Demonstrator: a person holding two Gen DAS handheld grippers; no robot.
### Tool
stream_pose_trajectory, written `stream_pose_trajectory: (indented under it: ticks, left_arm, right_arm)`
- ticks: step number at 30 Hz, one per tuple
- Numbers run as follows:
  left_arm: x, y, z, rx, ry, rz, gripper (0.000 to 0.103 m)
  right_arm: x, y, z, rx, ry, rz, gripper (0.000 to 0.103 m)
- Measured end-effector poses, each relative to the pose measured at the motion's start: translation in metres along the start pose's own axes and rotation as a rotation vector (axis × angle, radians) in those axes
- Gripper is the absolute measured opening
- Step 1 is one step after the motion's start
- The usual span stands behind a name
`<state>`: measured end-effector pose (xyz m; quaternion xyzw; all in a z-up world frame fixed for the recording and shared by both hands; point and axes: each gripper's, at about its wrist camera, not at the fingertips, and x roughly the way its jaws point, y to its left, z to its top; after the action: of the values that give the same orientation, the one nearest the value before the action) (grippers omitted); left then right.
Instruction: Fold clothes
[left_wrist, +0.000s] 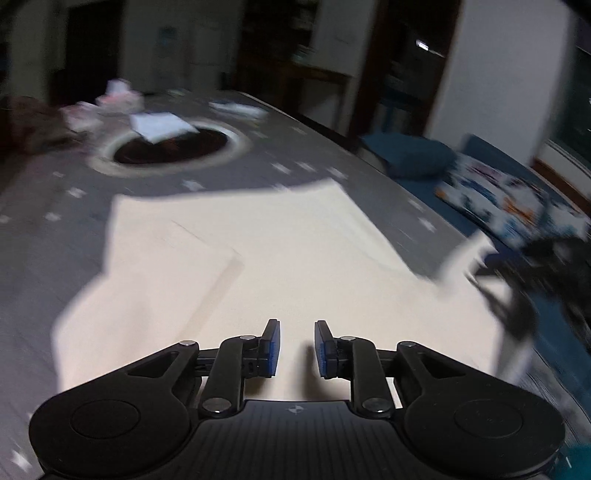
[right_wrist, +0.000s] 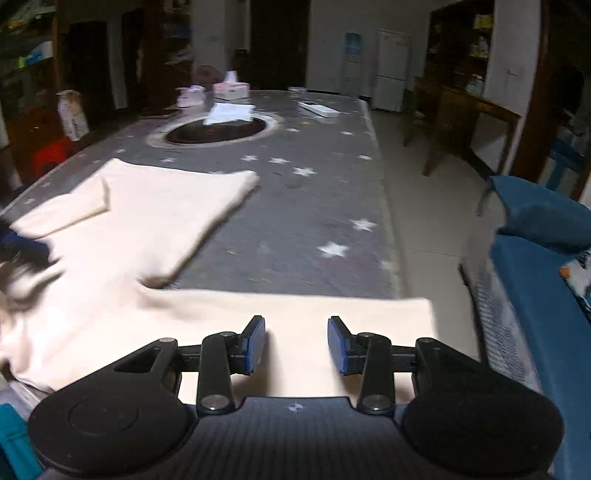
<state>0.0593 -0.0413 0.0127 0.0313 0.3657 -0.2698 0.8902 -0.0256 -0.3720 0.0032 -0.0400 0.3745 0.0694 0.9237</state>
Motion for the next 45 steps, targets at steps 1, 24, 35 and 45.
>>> stream_pose_trajectory:
  ticks: [1,24,35,45]
  left_arm:
    - [0.003,0.003,0.006,-0.004,-0.016,0.039,0.034]
    - [-0.024,0.078,0.022,-0.160,-0.154,0.282,0.004]
    - [-0.113,0.150,-0.033,-0.376,-0.223,0.530,0.004]
    - [-0.134,0.188,-0.081,-0.431,-0.124,0.650,0.004]
  right_arm:
    - [0.001,0.003,0.001,-0.006,0.000,0.011,0.040]
    - [0.023,0.020,0.008,-0.024,0.026,0.052,0.050]
    - [0.025,0.023,0.014,-0.054,0.041,0.042,0.050]
    - [0.020,0.029,0.025,-0.102,0.042,0.048,0.050]
